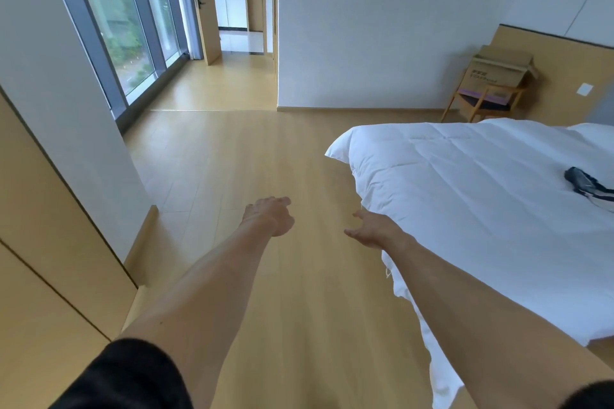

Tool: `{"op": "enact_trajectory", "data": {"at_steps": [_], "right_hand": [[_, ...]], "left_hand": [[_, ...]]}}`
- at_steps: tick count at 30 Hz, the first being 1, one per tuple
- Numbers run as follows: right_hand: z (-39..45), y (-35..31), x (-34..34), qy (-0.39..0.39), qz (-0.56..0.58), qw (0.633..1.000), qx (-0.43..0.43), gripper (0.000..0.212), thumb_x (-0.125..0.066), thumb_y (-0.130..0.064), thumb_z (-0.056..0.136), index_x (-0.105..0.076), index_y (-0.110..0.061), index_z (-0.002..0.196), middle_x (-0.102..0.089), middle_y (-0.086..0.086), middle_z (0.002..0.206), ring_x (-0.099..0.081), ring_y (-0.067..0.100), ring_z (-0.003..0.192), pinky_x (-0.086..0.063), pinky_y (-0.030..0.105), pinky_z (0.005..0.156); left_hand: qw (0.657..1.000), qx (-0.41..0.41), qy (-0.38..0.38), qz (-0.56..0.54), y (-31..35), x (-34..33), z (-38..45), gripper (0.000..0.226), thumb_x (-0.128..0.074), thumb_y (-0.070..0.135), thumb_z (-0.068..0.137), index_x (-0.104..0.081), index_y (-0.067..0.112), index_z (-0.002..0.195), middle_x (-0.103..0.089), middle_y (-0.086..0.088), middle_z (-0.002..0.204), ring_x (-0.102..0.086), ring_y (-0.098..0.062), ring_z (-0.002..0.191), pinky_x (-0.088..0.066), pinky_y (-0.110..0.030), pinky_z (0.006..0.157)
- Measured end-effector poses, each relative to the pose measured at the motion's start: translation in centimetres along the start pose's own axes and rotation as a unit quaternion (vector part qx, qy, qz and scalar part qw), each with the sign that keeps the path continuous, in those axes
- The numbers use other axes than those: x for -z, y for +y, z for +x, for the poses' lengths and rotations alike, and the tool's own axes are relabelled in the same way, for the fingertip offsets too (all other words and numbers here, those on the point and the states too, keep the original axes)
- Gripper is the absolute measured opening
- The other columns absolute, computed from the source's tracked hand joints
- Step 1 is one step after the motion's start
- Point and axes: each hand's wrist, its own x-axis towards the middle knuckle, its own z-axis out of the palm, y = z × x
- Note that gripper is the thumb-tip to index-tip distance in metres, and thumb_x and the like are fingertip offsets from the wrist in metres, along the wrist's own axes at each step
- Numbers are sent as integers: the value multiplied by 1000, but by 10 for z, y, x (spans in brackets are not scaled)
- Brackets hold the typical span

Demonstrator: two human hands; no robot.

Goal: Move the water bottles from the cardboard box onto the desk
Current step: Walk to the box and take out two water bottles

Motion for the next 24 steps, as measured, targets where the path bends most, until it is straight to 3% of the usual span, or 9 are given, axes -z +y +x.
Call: {"op": "enact_trajectory", "data": {"at_steps": [11,24], "right_hand": [[208,-23,44,-16,39,999,6,67,-52,-54,96,-32,-30,156,-41,2,157,-44,26,140,-39,39,113],[434,-59,137,-28,10,998,54,64,-48,-53,99,-33,-28,155,-41,2,158,-40,27,143,-36,40,114]], "left_hand": [[999,37,10,11,-7,46,184,54,-44,41,103,-33,33,155,-42,-3,156,-39,-26,142,-32,-40,114],[996,93,13,10,-5,128,393,55,-43,45,104,-32,32,156,-45,-4,154,-39,-27,142,-32,-38,114]]}}
